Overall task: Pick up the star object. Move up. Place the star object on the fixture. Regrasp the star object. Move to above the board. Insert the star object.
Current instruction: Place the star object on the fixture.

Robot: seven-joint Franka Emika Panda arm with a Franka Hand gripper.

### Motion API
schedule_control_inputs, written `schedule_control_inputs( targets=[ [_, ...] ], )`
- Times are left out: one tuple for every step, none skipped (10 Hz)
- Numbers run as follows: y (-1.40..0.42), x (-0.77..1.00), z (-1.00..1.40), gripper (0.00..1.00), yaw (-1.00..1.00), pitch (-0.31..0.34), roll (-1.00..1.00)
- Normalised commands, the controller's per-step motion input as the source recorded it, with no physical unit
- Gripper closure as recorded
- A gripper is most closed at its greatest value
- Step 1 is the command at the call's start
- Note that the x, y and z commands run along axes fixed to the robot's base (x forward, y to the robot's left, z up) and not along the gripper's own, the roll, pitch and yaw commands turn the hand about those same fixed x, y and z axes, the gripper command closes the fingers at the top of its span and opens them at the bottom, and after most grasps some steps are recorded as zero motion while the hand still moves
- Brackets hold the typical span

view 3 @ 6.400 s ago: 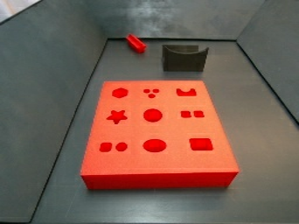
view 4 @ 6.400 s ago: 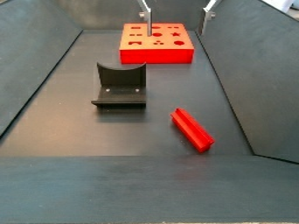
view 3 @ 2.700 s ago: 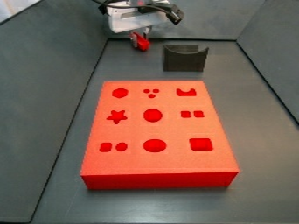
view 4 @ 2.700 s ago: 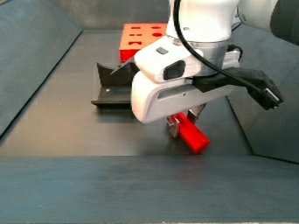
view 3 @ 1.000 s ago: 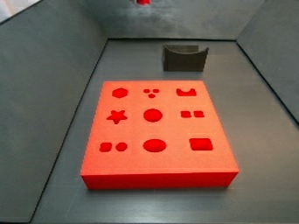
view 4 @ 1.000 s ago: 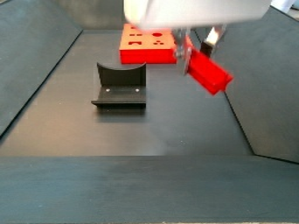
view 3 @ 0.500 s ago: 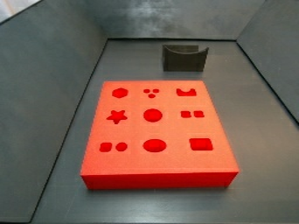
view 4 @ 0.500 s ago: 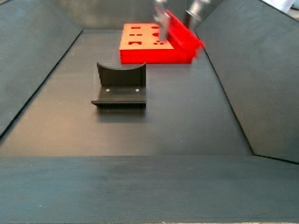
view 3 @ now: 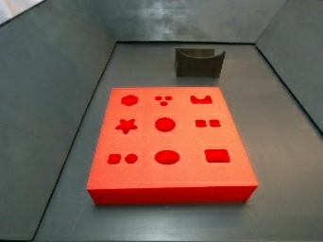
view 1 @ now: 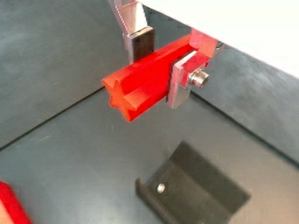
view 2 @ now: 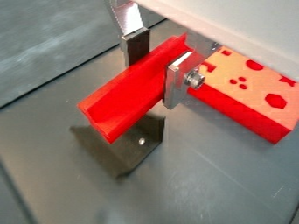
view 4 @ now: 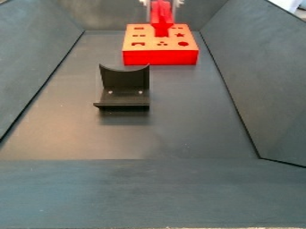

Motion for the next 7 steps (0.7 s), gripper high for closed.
schedule_control_inputs(
  targets=[
    [-0.33,1.0,0.05,1.0,-0.23,0.155,-0.16],
    [-0.28,1.0,0.05,1.0,-0.16,0.144,-0.15],
    [-0.25,1.0,0.04,1.0,-0.12,0.142,-0.15],
    [-0.18,1.0,0.04,1.0,-0.06,0.148,-0.14],
    [-0.16,1.0,0.03,1.0,-0.04,0.146,-0.13],
    [-0.12,1.0,0.03,1.0,-0.03,0.15,-0.11],
    [0.28,0.62,-0.32,1.0,0.12,0.0,-1.0]
  ],
)
